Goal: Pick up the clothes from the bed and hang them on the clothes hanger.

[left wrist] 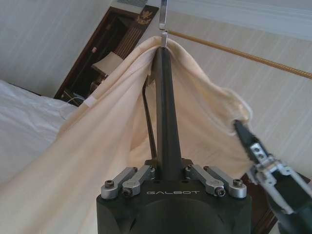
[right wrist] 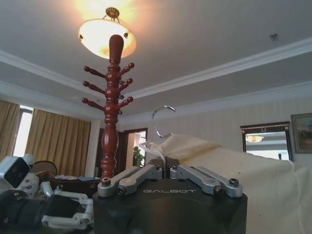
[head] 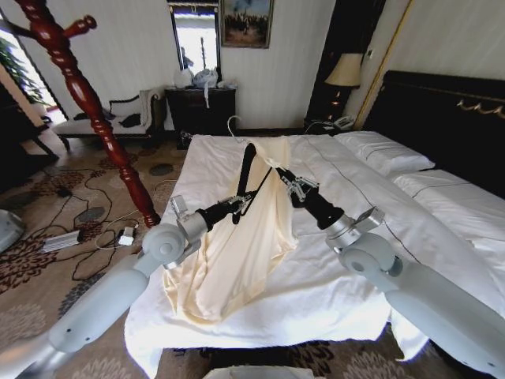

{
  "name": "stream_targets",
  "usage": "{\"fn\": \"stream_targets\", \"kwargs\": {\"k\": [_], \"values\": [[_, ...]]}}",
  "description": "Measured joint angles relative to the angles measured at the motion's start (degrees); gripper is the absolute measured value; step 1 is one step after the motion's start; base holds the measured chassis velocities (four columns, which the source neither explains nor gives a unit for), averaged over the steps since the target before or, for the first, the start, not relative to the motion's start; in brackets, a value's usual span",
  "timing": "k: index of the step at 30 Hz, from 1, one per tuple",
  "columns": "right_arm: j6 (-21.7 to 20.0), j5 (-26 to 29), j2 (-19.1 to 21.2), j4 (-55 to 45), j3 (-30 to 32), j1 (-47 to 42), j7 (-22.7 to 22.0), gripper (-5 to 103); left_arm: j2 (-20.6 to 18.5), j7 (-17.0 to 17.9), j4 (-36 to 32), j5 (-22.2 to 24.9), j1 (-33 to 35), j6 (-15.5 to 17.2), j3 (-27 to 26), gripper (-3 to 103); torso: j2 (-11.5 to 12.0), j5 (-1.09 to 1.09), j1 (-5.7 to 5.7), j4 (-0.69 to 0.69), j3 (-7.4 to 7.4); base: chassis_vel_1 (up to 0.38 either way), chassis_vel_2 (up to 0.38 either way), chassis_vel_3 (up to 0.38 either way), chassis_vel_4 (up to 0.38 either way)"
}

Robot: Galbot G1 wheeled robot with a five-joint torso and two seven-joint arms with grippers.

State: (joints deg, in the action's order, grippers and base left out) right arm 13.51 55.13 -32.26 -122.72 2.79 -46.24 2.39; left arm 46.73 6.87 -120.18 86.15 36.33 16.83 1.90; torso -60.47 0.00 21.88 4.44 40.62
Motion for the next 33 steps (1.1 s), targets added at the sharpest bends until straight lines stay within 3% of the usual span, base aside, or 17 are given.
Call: {"fn": "stream_targets", "kwargs": {"k": [5, 6, 7, 11, 14, 15, 17, 20, 21, 24, 25, 27, 28, 29, 30, 32, 33], "values": [[1.3, -0.7, 1.2, 2.4, -0.1, 0.2, 3.8, 19, -0.5, 0.1, -0.4, -0.2, 0.2, 0.0, -0.8, 20, 0.0, 0.0, 0.0, 0.02, 0.0, 0.0, 0.0, 0.0, 0.0], [2.3, -0.7, 1.6, 3.0, 0.0, 0.0, 6.1, 19, -0.6, 0.2, -0.4, -0.2, 0.1, 0.0, -0.9, 20, 0.0, 0.0, 0.0, 0.02, 0.0, 0.0, 0.0, 0.0, 0.0], [5.6, -0.7, 2.4, 4.6, 0.2, -0.4, 12.2, 30, -0.8, 0.4, -0.1, 0.1, -0.4, -0.1, -1.2, 20, 0.0, 0.0, 0.0, 0.02, 0.0, 0.0, 0.0, 0.0, 0.0], [8.5, 1.1, 2.9, 6.6, 0.8, -0.9, 20.5, 41, -1.7, 0.6, 0.2, 1.2, -1.7, -0.2, -1.4, 20, 0.0, -0.01, 0.0, 0.03, 0.0, 0.0, 0.0, 0.0, 0.0], [8.9, 2.9, 2.6, 7.0, 1.3, -0.8, 19.5, 52, -2.4, 0.6, 0.3, 1.6, -2.2, -0.2, -1.4, 20, 0.0, -0.01, 0.0, 0.03, 0.0, 0.0, 0.0, 0.0, 0.0], [8.9, 3.5, 2.3, 7.1, 1.6, -0.6, 17.7, 52, -2.6, 0.6, 0.2, 1.8, -2.3, -0.2, -1.4, 20, 0.0, -0.01, 0.0, 0.03, 0.0, 0.0, 0.0, 0.0, 0.0], [8.3, 5.7, 1.4, 7.4, 3.0, 0.7, 9.0, 69, -3.4, 0.6, -0.2, 2.2, -2.5, -0.2, -1.3, 20, 0.0, -0.01, 0.0, 0.0, 0.0, 0.0, 0.0, 0.0, 0.0], [7.4, 7.2, 1.3, 8.1, 4.1, 1.5, 5.4, 69, -3.7, 0.5, -0.5, 2.4, -2.6, -0.2, -1.3, 20, 0.0, 0.0, 0.0, 0.0, 0.0, 0.0, 0.0, 0.0, 0.0], [6.6, 8.8, 2.1, 11.0, 6.8, 3.0, 3.8, 80, -5.1, 0.3, -1.8, 2.8, -2.8, -0.2, -0.9, 20, 0.0, 0.0, 0.01, 0.0, 0.01, 0.0, 0.0, 0.0, 0.0], [6.5, 10.2, 4.7, 15.4, 9.5, 4.6, 7.2, 90, -7.4, -0.5, -4.3, 3.7, -3.6, -0.2, 0.1, 20, 0.0, -0.02, 0.02, 0.02, 0.0, 0.0, 0.0, 0.0, 0.0], [6.6, 11.4, 5.5, 16.4, 9.9, 4.9, 9.1, 90, -7.9, -0.7, -4.9, 4.1, -3.8, -0.2, 0.4, 20, 0.0, -0.03, 0.02, 0.03, 0.0, 0.0, 0.0, 0.0, 0.0], [6.5, 17.2, 9.0, 20.4, 10.4, 6.5, 21.8, 99, -9.4, -1.6, -6.7, 4.8, -4.7, 0.2, 2.2, 20, 0.0, -0.03, 0.01, 0.03, 0.0, 0.0, 0.0, 0.0, 0.0], [6.5, 17.2, 9.0, 20.4, 10.4, 6.5, 21.8, 99, -9.4, -1.6, -6.7, 4.8, -4.7, 0.2, 2.2, 20, 0.0, -0.03, 0.01, 0.03, 0.0, 0.0, 0.0, 0.0, 0.0], [6.5, 19.1, 10.4, 24.2, 10.4, 8.4, 30.8, 100, -9.7, -2.1, -7.2, 4.7, -5.2, 0.4, 3.5, 20, 0.0, 0.01, 0.0, 0.02, 0.0, 0.0, 0.0, 0.0, 0.0], [6.5, 19.4, 10.7, 25.2, 10.3, 8.9, 32.8, 100, -9.8, -2.2, -7.4, 4.6, -5.4, 0.5, 4.1, 20, 0.0, 0.02, 0.0, 0.01, 0.0, 0.0, 0.0, 0.0, 0.0], [5.6, 19.7, 12.9, 33.7, 8.8, 12.7, 50.0, 100, -9.8, -2.8, -7.9, 4.1, -7.1, 0.7, 7.6, 20, 0.0, -0.03, 0.01, 0.0, 0.0, 0.0, 0.0, 0.0, 0.0], [5.6, 19.7, 12.9, 33.7, 8.8, 12.7, 50.0, 100, -9.8, -2.8, -7.9, 4.1, -7.1, 0.7, 7.6, 20, 0.0, -0.03, 0.01, 0.0, 0.0, 0.0, 0.0, 0.0, 0.0]]}}
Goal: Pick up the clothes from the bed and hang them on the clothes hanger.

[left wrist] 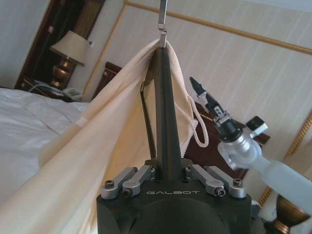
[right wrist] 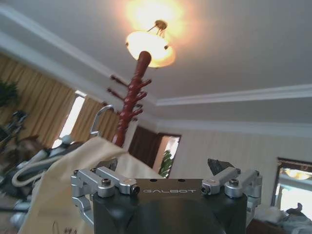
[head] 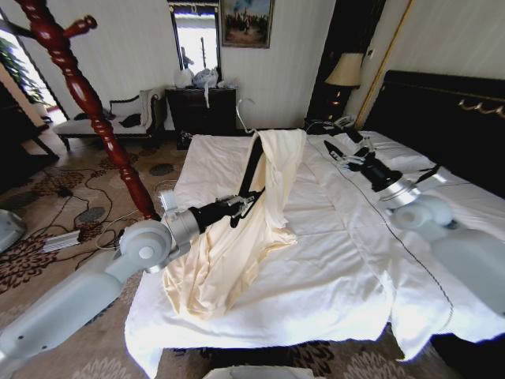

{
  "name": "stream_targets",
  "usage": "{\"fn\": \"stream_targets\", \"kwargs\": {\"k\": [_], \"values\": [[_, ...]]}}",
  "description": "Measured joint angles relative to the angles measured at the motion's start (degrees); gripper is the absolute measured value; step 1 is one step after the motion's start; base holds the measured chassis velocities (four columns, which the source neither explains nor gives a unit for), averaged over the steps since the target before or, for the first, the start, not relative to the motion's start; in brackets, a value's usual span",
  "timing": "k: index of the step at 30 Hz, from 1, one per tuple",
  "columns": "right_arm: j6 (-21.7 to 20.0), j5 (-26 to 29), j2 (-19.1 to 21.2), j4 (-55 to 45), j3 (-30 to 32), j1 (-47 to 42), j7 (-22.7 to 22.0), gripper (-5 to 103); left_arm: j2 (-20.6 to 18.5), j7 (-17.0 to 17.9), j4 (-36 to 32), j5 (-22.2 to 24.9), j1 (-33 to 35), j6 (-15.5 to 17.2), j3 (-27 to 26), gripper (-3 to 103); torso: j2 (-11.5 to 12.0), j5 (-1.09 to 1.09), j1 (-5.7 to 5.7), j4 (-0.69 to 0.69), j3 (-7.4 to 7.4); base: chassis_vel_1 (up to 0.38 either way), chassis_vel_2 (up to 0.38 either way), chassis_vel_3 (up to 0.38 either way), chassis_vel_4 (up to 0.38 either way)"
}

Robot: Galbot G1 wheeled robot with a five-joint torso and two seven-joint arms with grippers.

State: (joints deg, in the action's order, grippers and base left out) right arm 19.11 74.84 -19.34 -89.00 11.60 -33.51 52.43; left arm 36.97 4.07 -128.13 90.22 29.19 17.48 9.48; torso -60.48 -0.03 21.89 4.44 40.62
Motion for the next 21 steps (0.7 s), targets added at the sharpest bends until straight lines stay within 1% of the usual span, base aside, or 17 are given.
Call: {"fn": "stream_targets", "kwargs": {"k": [1, 2, 3, 5, 6, 7, 8, 9, 10, 11, 12, 14, 16, 18, 21], "values": [[-0.8, 0.0, 1.0, 3.3, -0.5, 1.2, 5.5, 100, 0.2, -0.1, -0.2, -0.3, -0.7, 0.0, 1.8, 20, 0.0, -0.01, 0.01, 0.04, 0.0, 0.0, 0.0, 0.0, 0.0], [-1.0, 0.0, 1.3, 4.1, -0.6, 1.4, 6.6, 100, 0.2, -0.1, -0.3, -0.5, -0.8, 0.0, 2.3, 20, 0.0, 0.0, 0.01, 0.04, 0.0, 0.0, 0.0, 0.0, 0.0], [-2.1, -0.5, 2.3, 6.8, -0.8, 1.8, 11.1, 100, 0.2, -0.1, -1.0, -1.3, -1.1, 0.0, 4.8, 20, 0.0, 0.0, 0.01, 0.07, 0.0, 0.0, 0.0, 0.0, 0.0], [-2.9, -1.9, 2.7, 8.4, -0.8, 1.8, 14.9, 100, -0.1, -0.3, -1.7, -2.3, -1.1, 0.1, 6.8, 20, 0.0, 0.01, -0.01, 0.05, 0.0, 0.0, 0.0, 0.0, 0.0], [-2.9, -1.9, 2.7, 8.4, -0.8, 1.8, 14.9, 100, -0.1, -0.3, -1.7, -2.3, -1.1, 0.1, 6.8, 20, 0.0, 0.01, -0.01, 0.05, 0.0, 0.0, 0.0, 0.0, 0.0], [-3.2, -3.2, 2.9, 9.4, -0.7, 1.7, 17.3, 100, -0.2, -0.3, -2.1, -2.9, -1.0, 0.2, 7.6, 20, 0.0, 0.01, -0.01, 0.02, 0.0, 0.0, 0.0, 0.0, 0.0], [-3.3, -3.9, 2.9, 9.8, -0.6, 1.5, 18.3, 100, -0.2, -0.4, -2.4, -3.1, -0.9, 0.2, 8.1, 20, 0.0, 0.01, -0.01, 0.0, 0.0, 0.0, 0.0, 0.0, 0.0], [-3.4, -5.0, 3.1, 10.6, -0.2, 0.9, 20.7, 100, -0.2, -0.4, -3.0, -3.4, -0.7, 0.3, 9.1, 20, 0.0, 0.02, -0.01, -0.01, 0.0, 0.0, 0.0, 0.0, 0.0], [-3.6, -4.7, 3.2, 11.1, -0.1, 0.4, 22.9, 100, -0.2, -0.4, -3.3, -3.7, -0.7, 0.3, 9.7, 20, 0.0, 0.02, -0.01, -0.01, 0.0, 0.0, 0.0, 0.0, 0.0], [-3.6, -4.7, 3.2, 11.1, -0.1, 0.4, 22.9, 100, -0.2, -0.4, -3.3, -3.7, -0.7, 0.3, 9.7, 20, 0.0, 0.02, -0.01, -0.01, 0.0, 0.0, 0.0, 0.0, 0.0], [-4.2, -3.6, 3.4, 11.8, 0.0, -0.1, 26.3, 100, -0.1, -0.3, -3.6, -4.1, -0.9, 0.3, 10.5, 20, 0.0, 0.02, 0.0, -0.01, 0.0, 0.0, 0.0, 0.0, 0.0], [-4.9, -2.9, 3.7, 13.2, 0.0, -0.6, 30.7, 100, 0.0, -0.1, -4.7, -4.8, -1.4, 0.3, 12.2, 20, 0.0, 0.02, -0.01, 0.04, 0.0, 0.0, 0.0, 0.0, 0.0], [-4.9, -3.3, 3.7, 13.6, 0.0, -0.7, 31.2, 100, 0.1, -0.1, -5.1, -5.0, -1.4, 0.4, 12.8, 20, 0.0, 0.01, -0.01, 0.05, 0.0, 0.0, 0.0, 0.0, 0.0], [-4.7, -4.5, 3.4, 14.5, -0.2, -0.6, 31.7, 100, -0.2, -0.1, -6.2, -6.2, -1.3, 0.8, 14.4, 20, 0.0, 0.01, -0.02, 0.02, -0.01, 0.0, 0.0, 0.0, 0.0], [-4.6, -5.7, 3.3, 14.8, -0.4, -0.5, 32.2, 100, -0.3, -0.1, -6.8, -6.8, -1.1, 1.0, 15.1, 20, 0.0, 0.02, -0.01, 0.0, 0.0, 0.0, 0.0, 0.0, 0.0]]}}
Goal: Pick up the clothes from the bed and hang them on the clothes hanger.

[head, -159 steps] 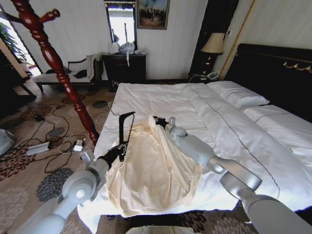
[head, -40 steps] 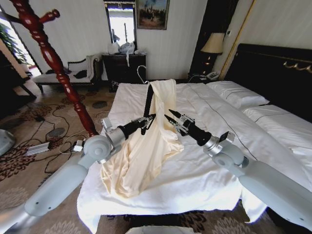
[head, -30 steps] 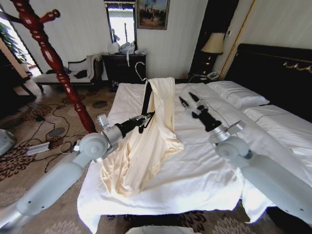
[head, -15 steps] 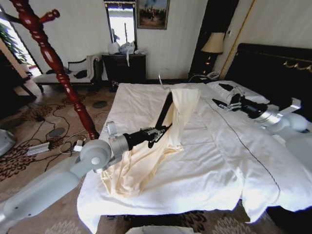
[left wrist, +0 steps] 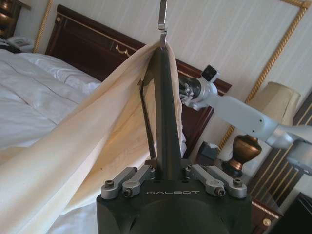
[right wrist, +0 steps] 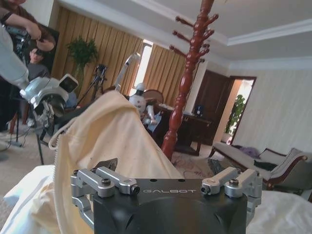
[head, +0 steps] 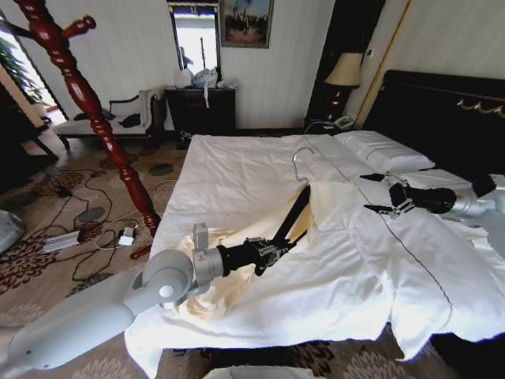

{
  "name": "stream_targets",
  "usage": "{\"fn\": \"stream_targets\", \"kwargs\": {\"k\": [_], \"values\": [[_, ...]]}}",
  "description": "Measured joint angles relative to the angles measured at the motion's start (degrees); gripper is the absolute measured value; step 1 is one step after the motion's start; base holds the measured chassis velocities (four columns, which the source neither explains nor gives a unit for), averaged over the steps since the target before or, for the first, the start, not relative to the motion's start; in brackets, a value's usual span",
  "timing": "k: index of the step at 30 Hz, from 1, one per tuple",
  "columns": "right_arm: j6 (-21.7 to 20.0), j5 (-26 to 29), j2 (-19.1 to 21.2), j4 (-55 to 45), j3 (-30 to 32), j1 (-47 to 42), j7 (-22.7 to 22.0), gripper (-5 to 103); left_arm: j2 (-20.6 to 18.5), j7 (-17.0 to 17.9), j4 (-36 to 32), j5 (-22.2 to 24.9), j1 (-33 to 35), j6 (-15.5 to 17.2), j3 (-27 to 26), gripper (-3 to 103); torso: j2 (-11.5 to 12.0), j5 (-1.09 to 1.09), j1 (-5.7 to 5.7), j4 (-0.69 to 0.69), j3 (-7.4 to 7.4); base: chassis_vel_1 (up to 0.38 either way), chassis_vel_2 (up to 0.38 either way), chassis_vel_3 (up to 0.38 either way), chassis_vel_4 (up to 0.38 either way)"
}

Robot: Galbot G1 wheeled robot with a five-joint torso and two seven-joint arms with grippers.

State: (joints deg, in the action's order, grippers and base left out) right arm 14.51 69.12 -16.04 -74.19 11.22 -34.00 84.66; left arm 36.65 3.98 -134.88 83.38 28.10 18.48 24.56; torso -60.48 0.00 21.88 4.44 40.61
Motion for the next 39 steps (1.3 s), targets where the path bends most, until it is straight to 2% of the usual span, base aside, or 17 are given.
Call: {"fn": "stream_targets", "kwargs": {"k": [3, 11, 16, 18, 21, 22, 24, 27, 28, 31, 33, 36, 39], "values": [[0.6, -4.1, -0.2, 0.7, -0.4, 0.2, 2.3, 100, -0.1, 0.0, -0.9, -0.8, 0.1, 0.5, 0.9, 20, 0.0, 0.0, 0.0, 0.02, 0.0, 0.0, 0.0, 0.0, 0.0], [0.6, -6.7, -0.9, -0.1, -0.9, -0.2, 3.9, 101, 0.3, 0.1, -1.7, -0.9, -0.2, 1.0, 1.4, 20, 0.0, 0.0, 0.0, 0.01, 0.0, 0.0, 0.0, 0.0, 0.0], [0.6, -6.7, -0.9, -0.3, -1.5, -0.3, 3.9, 90, 0.4, 0.1, -2.2, -1.3, -0.2, 1.2, 1.5, 20, 0.0, 0.0, 0.0, 0.03, 0.0, 0.0, 0.0, 0.0, 0.0], [0.7, -6.7, -0.9, -0.3, -1.6, -0.3, 3.8, 90, 0.4, 0.1, -2.3, -1.4, -0.3, 1.3, 1.5, 20, 0.0, 0.0, 0.0, 0.02, 0.0, 0.0, 0.0, 0.0, 0.0], [0.9, -6.0, -1.0, -1.0, -1.8, -0.3, 3.6, 74, 0.6, 0.1, -2.1, -2.2, -0.4, 1.3, 1.3, 20, 0.0, 0.0, 0.0, 0.03, 0.0, 0.0, 0.0, 0.0, 0.0], [1.1, -5.8, -1.0, -1.3, -1.9, -0.5, 3.6, 69, 0.7, 0.1, -2.0, -2.3, -0.5, 1.3, 1.1, 20, 0.0, 0.01, 0.0, 0.0, 0.0, 0.0, 0.0, 0.0, 0.0], [1.2, -5.7, -0.9, -1.4, -1.9, -0.7, 3.6, 69, 0.8, 0.1, -1.8, -2.3, -0.6, 1.4, 1.0, 20, 0.0, 0.0, 0.0, 0.01, 0.0, 0.0, 0.0, 0.0, 0.0], [2.3, -5.7, -0.5, -2.8, -1.7, -1.7, 3.6, 52, 1.5, 0.0, -1.1, -2.3, -1.1, 1.4, 0.7, 20, 0.0, 0.01, 0.0, 0.04, 0.0, 0.0, 0.0, 0.0, 0.0], [2.3, -5.7, -0.5, -2.8, -1.7, -1.7, 3.6, 52, 1.5, 0.0, -1.1, -2.3, -1.1, 1.4, 0.7, 20, 0.0, 0.01, 0.0, 0.04, 0.0, 0.0, 0.0, 0.0, 0.0], [2.5, -5.6, -0.6, -3.6, -1.7, -1.8, 3.6, 36, 1.8, -0.1, -0.4, -2.4, -1.3, 1.4, 0.7, 20, 0.0, 0.0, 0.0, 0.02, 0.0, 0.0, 0.0, 0.0, 0.0], [2.6, -5.6, -0.6, -3.7, -1.7, -1.8, 3.5, 36, 1.8, -0.1, -0.3, -2.4, -1.3, 1.4, 0.7, 20, 0.0, 0.01, 0.0, 0.01, 0.0, 0.0, 0.0, 0.0, 0.0], [2.9, -5.8, -0.6, -3.9, -1.6, -2.0, 3.6, 25, 1.9, -0.1, 0.2, -2.7, -1.4, 1.3, 0.7, 20, 0.0, 0.0, 0.0, 0.01, 0.0, 0.0, 0.0, 0.0, 0.0], [3.2, -5.8, -0.5, -4.0, -1.5, -2.2, 3.5, 25, 1.9, -0.1, 0.7, -3.2, -1.4, 1.2, 0.7, 20, 0.0, 0.0, 0.0, 0.03, 0.0, 0.0, 0.0, 0.0, 0.0]]}}
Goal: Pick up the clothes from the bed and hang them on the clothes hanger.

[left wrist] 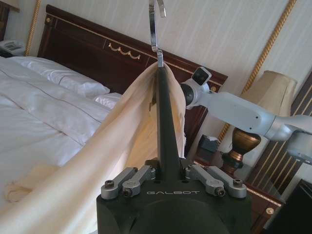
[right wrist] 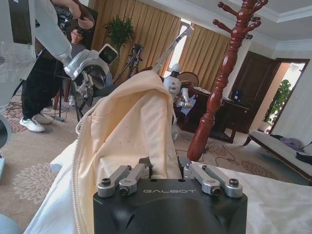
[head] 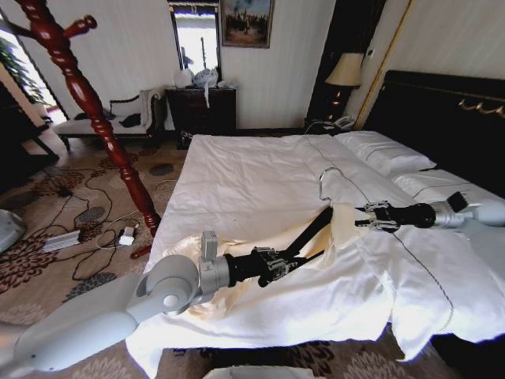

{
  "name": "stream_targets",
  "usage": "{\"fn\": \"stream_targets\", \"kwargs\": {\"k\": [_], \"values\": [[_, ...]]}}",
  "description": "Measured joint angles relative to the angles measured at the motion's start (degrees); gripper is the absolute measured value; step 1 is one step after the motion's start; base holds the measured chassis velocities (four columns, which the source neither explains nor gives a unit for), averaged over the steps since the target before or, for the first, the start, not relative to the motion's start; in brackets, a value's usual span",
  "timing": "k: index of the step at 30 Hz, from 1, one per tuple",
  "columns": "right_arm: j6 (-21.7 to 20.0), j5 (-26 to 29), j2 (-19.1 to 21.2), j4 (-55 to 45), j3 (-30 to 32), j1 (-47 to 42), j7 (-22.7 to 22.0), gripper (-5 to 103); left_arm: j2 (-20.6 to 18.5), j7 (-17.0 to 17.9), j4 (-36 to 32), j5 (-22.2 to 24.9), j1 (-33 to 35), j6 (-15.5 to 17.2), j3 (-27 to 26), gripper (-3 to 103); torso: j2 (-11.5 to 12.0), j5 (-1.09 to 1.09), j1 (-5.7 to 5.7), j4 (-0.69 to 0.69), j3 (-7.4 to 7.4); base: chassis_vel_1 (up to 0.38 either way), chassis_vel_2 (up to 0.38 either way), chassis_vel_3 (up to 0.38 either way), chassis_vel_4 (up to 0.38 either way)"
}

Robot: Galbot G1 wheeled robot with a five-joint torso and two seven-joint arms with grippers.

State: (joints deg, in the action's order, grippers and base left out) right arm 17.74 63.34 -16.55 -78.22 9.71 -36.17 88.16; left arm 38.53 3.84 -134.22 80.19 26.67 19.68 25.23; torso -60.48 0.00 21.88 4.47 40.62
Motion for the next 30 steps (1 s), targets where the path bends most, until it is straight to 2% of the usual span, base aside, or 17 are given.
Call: {"fn": "stream_targets", "kwargs": {"k": [6, 7, 9, 12, 13, 14, 15, 16, 17, 21, 22, 23, 24, 25, 26, 27, 30], "values": [[0.3, 0.0, -0.3, -0.2, 0.8, 0.1, -0.1, 25, 0.1, 1.0, 2.4, -1.5, 0.7, -0.7, -2.1, 19, 0.0, 0.0, 0.0, -0.01, 0.0, 0.0, 0.0, 0.0, 0.0], [0.5, -0.1, -0.4, -0.2, 0.9, 0.2, 0.0, 24, 0.1, 1.7, 2.8, -1.5, 0.8, -0.9, -2.8, 24, 0.0, 0.0, 0.0, -0.01, 0.0, 0.0, 0.0, 0.0, 0.0], [0.6, -0.1, -0.5, -0.1, 1.0, 0.2, 0.0, 24, 0.1, 1.9, 2.9, -1.5, 1.0, -1.0, -3.2, 24, 0.0, 0.0, 0.0, -0.01, 0.0, 0.0, 0.0, 0.0, 0.0], [1.6, -0.3, -0.6, 0.1, 1.3, 0.1, -0.5, 23, -0.2, 3.3, 2.7, -1.5, 2.7, -1.0, -6.5, 40, 0.0, 0.01, 0.01, -0.01, 0.0, 0.0, 0.0, 0.0, 0.0], [1.6, -0.3, -0.6, 0.1, 1.3, 0.1, -0.5, 23, -0.2, 3.3, 2.7, -1.5, 2.7, -1.0, -6.5, 40, 0.0, 0.01, 0.01, -0.01, 0.0, 0.0, 0.0, 0.0, 0.0], [2.0, -0.3, -0.6, 0.1, 1.3, 0.1, -1.1, 23, -0.3, 3.6, 2.4, -1.6, 3.6, -1.0, -7.9, 45, 0.0, 0.0, 0.01, 0.0, 0.0, 0.0, 0.0, 0.0, 0.0], [2.9, -0.5, -0.7, 0.2, 1.3, 0.0, -2.2, 23, -0.6, 4.2, 1.8, -1.6, 5.4, -1.2, -10.7, 51, 0.0, 0.0, 0.01, 0.0, 0.0, 0.0, 0.0, 0.0, 0.0], [3.3, -0.8, -0.8, 0.4, 1.4, 0.0, -3.1, 23, -1.0, 4.5, 1.1, -1.6, 7.0, -1.2, -13.0, 51, 0.0, 0.0, 0.01, -0.01, 0.0, 0.0, 0.0, 0.0, 0.0], [3.3, -0.8, -0.8, 0.4, 1.4, 0.0, -3.1, 23, -1.0, 4.5, 1.1, -1.6, 7.0, -1.2, -13.0, 51, 0.0, 0.0, 0.01, -0.01, 0.0, 0.0, 0.0, 0.0, 0.0], [6.0, -3.8, -1.2, 1.3, 1.7, 0.0, -7.8, 23, -2.5, 4.7, -2.2, -1.6, 14.5, -1.3, -22.7, 73, 0.0, 0.0, 0.01, -0.02, 0.0, 0.0, 0.0, 0.0, 0.0], [6.7, -4.2, -1.4, 1.3, 1.7, 0.0, -8.5, 23, -2.6, 4.7, -2.9, -1.6, 15.9, -1.4, -24.3, 73, 0.0, 0.01, 0.0, -0.02, 0.0, 0.0, 0.0, 0.0, 0.0], [7.7, -4.8, -1.6, 1.2, 1.7, 0.0, -9.9, 23, -2.6, 4.7, -3.7, -1.4, 17.7, -1.6, -26.9, 78, 0.0, 0.0, 0.01, -0.02, 0.0, 0.0, 0.0, 0.0, 0.0], [7.7, -4.8, -1.6, 1.2, 1.7, 0.0, -9.9, 23, -2.6, 4.7, -3.7, -1.4, 17.7, -1.6, -26.9, 78, 0.0, 0.0, 0.01, -0.02, 0.0, 0.0, 0.0, 0.0, 0.0], [8.4, -5.2, -1.8, 0.9, 1.6, -0.1, -11.2, 23, -2.4, 4.8, -4.1, -1.3, 19.3, -2.0, -29.4, 83, 0.0, 0.0, 0.0, -0.02, 0.0, 0.0, 0.0, 0.0, 0.0], [8.9, -5.5, -2.0, 0.5, 1.6, -0.2, -12.4, 23, -1.9, 6.0, -4.1, -1.2, 20.3, -2.6, -31.7, 88, 0.0, 0.0, 0.0, -0.02, 0.0, 0.0, 0.0, 0.0, 0.0], [8.9, -5.5, -2.0, 0.5, 1.6, -0.2, -12.4, 23, -1.9, 6.0, -4.1, -1.2, 20.3, -2.6, -31.7, 88, 0.0, 0.0, 0.0, -0.02, 0.0, 0.0, 0.0, 0.0, 0.0], [9.8, -6.3, -2.5, -0.7, 2.0, -0.5, -13.0, 23, -0.2, 14.0, -1.0, -1.4, 20.9, -3.7, -35.4, 99, 0.0, 0.01, 0.0, -0.01, 0.0, 0.0, 0.0, 0.0, 0.0]]}}
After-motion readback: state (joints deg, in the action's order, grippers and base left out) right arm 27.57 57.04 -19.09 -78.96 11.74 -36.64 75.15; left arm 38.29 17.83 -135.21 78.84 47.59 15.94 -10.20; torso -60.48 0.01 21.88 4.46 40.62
